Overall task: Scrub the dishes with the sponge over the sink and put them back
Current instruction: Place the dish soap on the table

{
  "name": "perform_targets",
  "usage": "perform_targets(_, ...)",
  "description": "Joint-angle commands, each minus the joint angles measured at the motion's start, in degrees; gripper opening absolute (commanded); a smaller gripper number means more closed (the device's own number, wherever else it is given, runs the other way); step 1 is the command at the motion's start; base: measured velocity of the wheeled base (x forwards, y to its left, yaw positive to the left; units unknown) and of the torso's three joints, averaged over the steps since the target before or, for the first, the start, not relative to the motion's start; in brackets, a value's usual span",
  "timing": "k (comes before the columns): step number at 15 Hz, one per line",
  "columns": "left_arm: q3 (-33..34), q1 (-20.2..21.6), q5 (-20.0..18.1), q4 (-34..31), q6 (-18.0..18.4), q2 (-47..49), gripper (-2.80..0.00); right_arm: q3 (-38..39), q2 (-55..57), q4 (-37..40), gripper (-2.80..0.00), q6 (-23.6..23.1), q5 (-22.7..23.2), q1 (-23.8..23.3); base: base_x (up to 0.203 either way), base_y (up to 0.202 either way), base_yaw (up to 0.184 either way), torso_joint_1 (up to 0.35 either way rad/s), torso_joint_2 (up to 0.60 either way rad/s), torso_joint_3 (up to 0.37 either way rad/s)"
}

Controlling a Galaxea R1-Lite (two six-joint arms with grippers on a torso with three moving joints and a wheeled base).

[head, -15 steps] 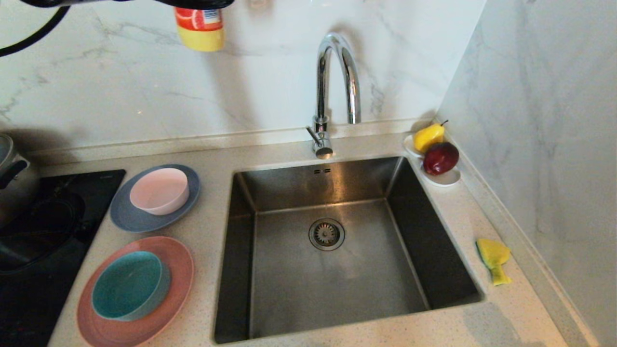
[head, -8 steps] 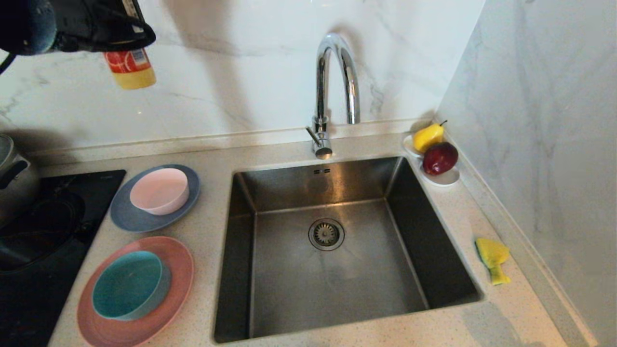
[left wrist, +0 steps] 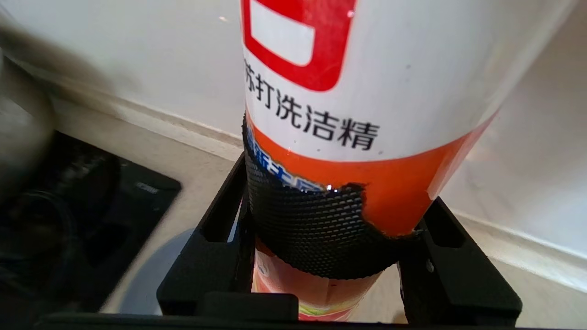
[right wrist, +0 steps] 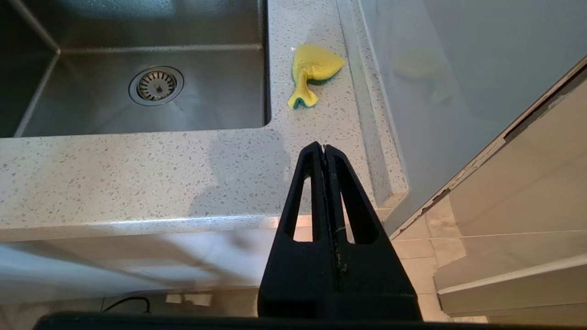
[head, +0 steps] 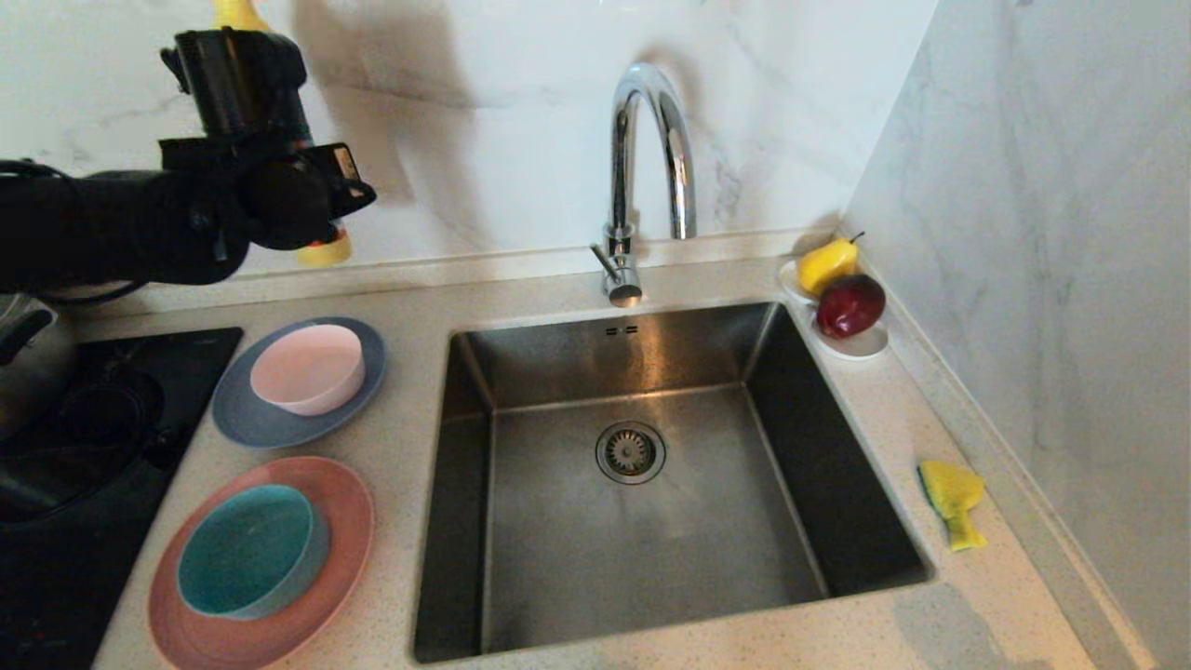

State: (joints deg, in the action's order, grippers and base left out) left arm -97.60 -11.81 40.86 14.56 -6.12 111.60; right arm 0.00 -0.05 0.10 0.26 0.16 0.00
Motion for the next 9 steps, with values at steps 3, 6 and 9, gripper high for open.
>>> perform_targets(3, -0.7, -0.1, 2.8, 3.4, -0.4, 9.7, -2.8, 0.0, 0.0, 0.0, -2.8, 0.0, 0.0, 0.0, 0.0, 0.0, 0.0, 0.0, 0.0, 0.0)
perform_targets(6, -6.0, -0.1, 4.1, 4.0, -1.3, 14.8, -2.8, 0.0, 0.0, 0.0, -2.8, 0.0, 0.0, 0.0, 0.0, 0.0, 0.0, 0.0, 0.0, 0.0)
perform_targets(9, -9.8, -0.2, 6.1, 5.9, -1.8, 18.8, -2.8, 0.0, 0.0, 0.0, -2.8, 0.0, 0.0, 0.0, 0.0, 0.0, 0.0, 0.0, 0.0, 0.0)
